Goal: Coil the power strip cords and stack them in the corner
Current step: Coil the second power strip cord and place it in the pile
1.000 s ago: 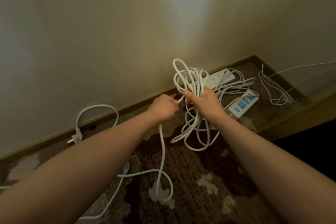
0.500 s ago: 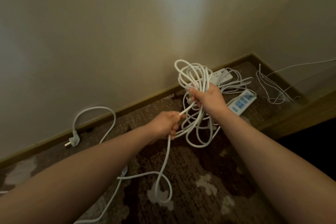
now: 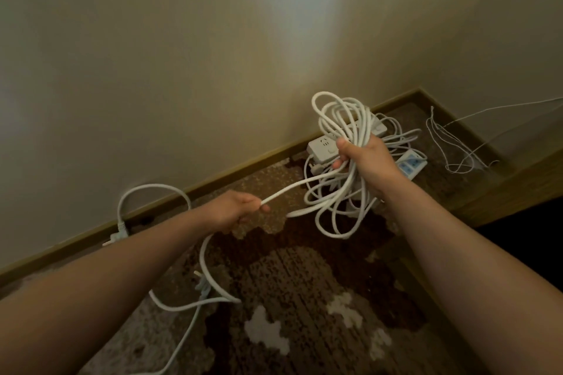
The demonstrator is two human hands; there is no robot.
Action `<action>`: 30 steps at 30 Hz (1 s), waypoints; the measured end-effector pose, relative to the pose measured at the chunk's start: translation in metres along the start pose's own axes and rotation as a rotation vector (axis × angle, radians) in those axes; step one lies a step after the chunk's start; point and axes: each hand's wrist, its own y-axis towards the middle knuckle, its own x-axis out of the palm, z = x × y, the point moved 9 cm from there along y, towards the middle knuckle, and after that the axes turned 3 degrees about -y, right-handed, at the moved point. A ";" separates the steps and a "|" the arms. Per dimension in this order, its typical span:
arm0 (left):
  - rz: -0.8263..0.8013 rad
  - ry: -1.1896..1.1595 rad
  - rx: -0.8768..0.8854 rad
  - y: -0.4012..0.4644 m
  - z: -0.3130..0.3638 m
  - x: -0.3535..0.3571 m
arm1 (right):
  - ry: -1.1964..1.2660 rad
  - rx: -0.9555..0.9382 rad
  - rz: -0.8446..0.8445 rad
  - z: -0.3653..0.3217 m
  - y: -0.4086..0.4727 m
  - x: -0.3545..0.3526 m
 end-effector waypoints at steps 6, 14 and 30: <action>0.174 0.337 0.178 0.004 0.015 -0.004 | -0.056 -0.107 -0.100 -0.010 -0.001 0.029; 0.068 0.458 0.174 -0.001 0.011 -0.007 | -0.439 -0.102 0.045 0.001 -0.004 0.022; 0.173 0.845 0.141 -0.021 0.036 -0.082 | -0.442 -0.068 0.300 0.016 0.012 -0.029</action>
